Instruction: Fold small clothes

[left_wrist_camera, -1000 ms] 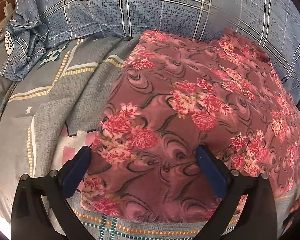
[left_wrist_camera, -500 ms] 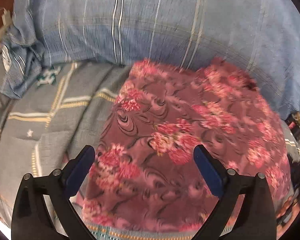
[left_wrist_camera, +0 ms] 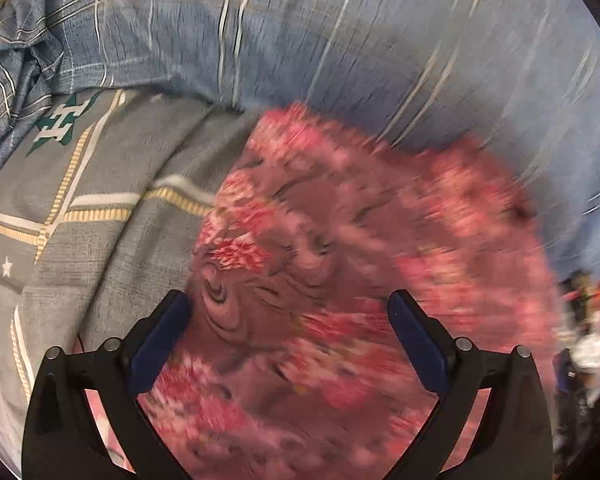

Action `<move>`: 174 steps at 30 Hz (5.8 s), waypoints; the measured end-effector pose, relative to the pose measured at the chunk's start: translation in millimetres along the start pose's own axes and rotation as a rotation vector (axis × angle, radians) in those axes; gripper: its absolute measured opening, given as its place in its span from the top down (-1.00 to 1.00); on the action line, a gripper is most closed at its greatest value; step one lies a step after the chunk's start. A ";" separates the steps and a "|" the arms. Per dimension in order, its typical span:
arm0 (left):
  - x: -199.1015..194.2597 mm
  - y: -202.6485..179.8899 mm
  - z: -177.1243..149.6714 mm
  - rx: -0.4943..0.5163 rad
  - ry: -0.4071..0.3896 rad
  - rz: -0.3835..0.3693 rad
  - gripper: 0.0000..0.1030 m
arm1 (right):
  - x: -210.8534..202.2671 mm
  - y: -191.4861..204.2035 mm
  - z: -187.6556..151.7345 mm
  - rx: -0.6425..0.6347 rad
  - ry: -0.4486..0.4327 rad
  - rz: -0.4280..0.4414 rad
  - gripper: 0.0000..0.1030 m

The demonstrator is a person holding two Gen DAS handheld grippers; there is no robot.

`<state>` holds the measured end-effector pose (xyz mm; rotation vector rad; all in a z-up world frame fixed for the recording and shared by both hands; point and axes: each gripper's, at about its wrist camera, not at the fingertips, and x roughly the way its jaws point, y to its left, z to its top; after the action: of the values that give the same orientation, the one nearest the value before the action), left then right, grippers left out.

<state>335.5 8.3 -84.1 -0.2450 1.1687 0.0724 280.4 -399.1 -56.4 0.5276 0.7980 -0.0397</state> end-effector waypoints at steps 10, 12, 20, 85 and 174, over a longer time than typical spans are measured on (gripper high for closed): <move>-13.5 18.0 -8.0 -0.028 0.003 -0.078 -1.00 | -4.2 49.4 -9.3 -0.220 -0.045 -0.161 -0.32; -5.7 19.9 -17.4 0.006 0.019 -0.039 -1.00 | 16.3 53.8 -17.0 -0.250 0.047 -0.209 -0.41; -34.4 52.1 -51.2 -0.033 0.063 -0.101 -1.00 | 11.1 70.4 -23.8 -0.309 -0.003 -0.317 -0.46; -79.0 -14.3 40.4 0.025 0.157 -0.467 0.75 | -59.4 242.8 -120.0 -0.596 -0.212 0.207 0.90; -50.5 -132.0 -49.3 0.127 0.124 -0.432 -0.32 | 20.4 61.4 72.5 -0.303 0.016 -0.013 0.84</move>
<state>295.4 -127.6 -35.7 -0.3883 1.2154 -0.3996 357.5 -376.1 -2.0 0.2363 0.8056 0.0725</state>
